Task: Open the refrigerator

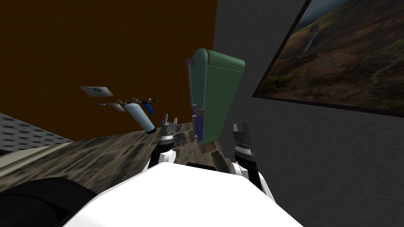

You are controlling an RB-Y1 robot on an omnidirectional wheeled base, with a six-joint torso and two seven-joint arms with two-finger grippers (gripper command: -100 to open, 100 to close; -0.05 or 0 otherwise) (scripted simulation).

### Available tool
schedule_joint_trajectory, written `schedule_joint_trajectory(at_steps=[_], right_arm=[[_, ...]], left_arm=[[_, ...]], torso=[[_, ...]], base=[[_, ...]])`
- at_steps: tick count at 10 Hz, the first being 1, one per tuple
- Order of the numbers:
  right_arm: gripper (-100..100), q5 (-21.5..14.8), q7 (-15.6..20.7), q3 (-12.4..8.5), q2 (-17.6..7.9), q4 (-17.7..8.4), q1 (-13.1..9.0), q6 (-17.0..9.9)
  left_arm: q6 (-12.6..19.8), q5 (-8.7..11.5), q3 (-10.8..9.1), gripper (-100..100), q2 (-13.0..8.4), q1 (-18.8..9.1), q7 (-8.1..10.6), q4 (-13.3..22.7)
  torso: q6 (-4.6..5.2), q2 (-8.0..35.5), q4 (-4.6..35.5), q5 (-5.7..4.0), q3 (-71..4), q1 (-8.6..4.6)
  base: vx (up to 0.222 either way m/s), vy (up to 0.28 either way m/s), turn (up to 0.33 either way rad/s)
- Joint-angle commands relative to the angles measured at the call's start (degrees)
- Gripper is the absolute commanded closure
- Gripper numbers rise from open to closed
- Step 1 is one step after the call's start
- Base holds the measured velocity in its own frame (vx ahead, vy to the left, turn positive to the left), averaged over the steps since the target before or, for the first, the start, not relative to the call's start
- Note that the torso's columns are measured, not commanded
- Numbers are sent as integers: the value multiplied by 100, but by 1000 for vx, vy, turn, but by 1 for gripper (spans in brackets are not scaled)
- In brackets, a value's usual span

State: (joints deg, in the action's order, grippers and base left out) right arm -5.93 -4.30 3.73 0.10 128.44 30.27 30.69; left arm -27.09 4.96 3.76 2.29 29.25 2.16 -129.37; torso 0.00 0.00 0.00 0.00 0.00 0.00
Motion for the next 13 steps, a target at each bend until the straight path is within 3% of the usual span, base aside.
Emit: schedule_joint_trajectory(at_steps=[1, 9, 10, 13], right_arm=[[0, 0, 0, 0, 0, 0, 0, 0], [0, 0, 0, 0, 0, 2, 0, 1], [0, 0, 0, 0, 0, 2, 0, 1], [0, 0, 0, 0, 0, -1, 1, 0]], left_arm=[[0, 0, 0, 0, 0, 0, 0, 0], [-1, 0, 0, 0, 0, 0, 0, -2], [54, 20, -15, -100, -286, 5, 3, -14], [252, 90, -71, -100, -806, 24, 15, -55]], torso=[[0, 232, 235, 0, -467, 0], [0, 3539, 3537, 0, -7073, 0], [0, 3962, 3960, 0, -7919, 0], [0, 4211, 4218, -1, -8459, -6]], base=[[0, 0, 0], [0, 0, 0], [25, -7, 27], [63, -34, 41]])
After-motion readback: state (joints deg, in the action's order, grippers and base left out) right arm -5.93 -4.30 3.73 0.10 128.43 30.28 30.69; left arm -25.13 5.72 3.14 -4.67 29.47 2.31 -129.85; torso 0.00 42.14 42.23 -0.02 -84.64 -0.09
